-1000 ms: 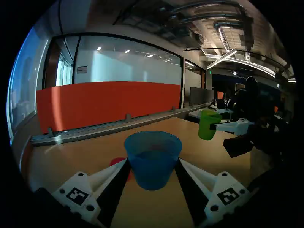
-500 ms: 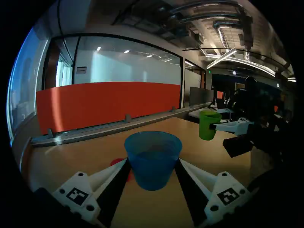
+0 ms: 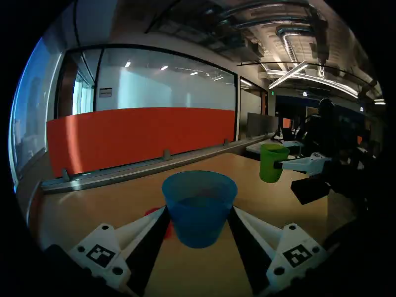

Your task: Pour water

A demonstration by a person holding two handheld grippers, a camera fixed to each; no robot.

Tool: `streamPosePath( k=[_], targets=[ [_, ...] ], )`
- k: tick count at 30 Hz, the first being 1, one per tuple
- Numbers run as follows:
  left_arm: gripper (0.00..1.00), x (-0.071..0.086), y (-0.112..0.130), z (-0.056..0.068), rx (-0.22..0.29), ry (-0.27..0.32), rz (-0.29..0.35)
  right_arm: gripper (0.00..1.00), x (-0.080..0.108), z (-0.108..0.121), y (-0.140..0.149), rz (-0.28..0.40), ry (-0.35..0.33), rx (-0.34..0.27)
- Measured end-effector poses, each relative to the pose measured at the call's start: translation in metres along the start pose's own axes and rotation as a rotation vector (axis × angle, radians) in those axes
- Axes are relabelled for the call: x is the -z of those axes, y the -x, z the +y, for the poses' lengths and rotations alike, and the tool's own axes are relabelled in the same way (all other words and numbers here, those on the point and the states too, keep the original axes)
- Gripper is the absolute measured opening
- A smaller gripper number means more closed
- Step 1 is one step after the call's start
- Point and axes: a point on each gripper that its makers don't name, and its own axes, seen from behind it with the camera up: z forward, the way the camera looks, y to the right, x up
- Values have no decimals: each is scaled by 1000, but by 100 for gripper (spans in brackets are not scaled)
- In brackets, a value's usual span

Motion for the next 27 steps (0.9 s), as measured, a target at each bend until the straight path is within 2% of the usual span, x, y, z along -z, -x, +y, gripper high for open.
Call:
streamPosePath(
  k=[14, 27],
  targets=[
    [80, -1, -16, -2, -65, -23, 26, 89, -3, -7, 2, -2, -24, -3],
    [80, 3, -35, 0, -219, -70, 42, 89, -16, -35, 9, -10, -94, -9]
  ],
)
